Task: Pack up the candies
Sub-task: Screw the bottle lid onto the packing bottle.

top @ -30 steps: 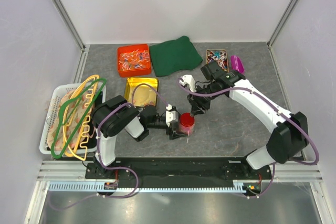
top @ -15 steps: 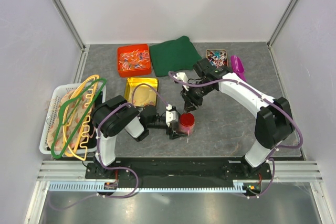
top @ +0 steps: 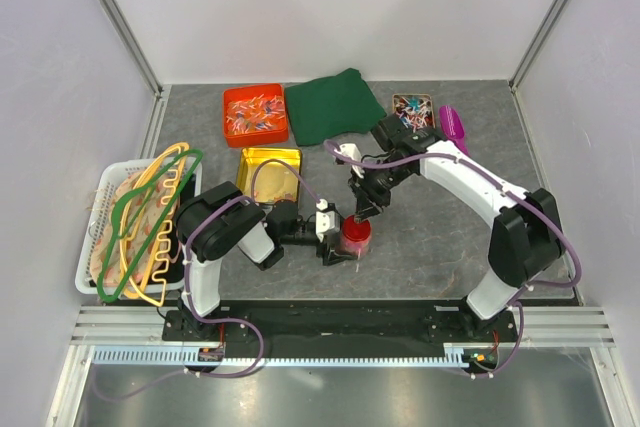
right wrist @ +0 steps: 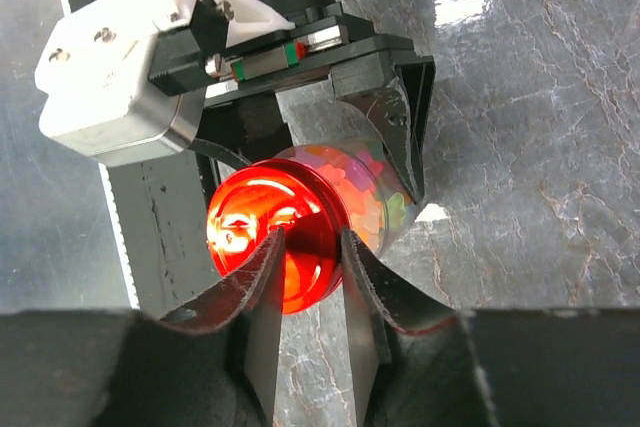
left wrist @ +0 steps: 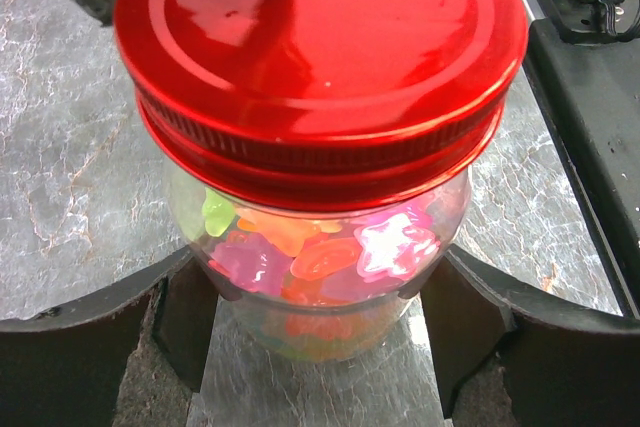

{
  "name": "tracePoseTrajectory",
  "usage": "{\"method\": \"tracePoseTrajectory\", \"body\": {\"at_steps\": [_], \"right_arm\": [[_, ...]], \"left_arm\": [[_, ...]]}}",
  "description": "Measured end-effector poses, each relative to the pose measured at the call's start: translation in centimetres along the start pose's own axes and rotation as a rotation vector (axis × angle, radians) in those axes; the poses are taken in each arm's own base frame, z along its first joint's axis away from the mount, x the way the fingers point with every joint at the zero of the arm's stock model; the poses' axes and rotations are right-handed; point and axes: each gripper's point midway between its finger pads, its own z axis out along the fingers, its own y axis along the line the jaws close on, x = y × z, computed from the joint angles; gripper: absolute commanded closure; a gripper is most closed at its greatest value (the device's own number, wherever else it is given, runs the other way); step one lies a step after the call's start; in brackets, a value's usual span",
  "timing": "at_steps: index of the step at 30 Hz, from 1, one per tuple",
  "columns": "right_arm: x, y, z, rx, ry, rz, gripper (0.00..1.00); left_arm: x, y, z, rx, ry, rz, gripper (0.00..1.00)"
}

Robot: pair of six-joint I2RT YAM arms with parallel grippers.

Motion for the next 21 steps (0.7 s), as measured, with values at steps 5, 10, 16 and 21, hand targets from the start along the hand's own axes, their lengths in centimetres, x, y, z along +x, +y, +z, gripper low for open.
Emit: {"method": "tracePoseTrajectory", "body": {"at_steps": [5,10,16,21], "right_arm": [[0.24,-0.05,-0.12,0.007,-0.01,-0.013,0.73],[0.34,0.09,-0.34,0.02,-0.028,-0.036,0.79],[0.68,0.35,-0.78,0.044,-0.04,-0.06,0.84],[0.76,0.34,-0.85,0.051,-0.044,-0.068,0.85]], "left_arm": [[-0.04,-0.01,0.03,0.002,-0.001,0.002,0.45],[-0.07,-0.08,0.05,0.006,-0.002,0.007,0.46],[-0.11,-0.38,0.19,0.018,-0.003,0.013,0.46],[-0.13,-0.42,0.22,0.019,-0.004,0.016,0.47]]}}
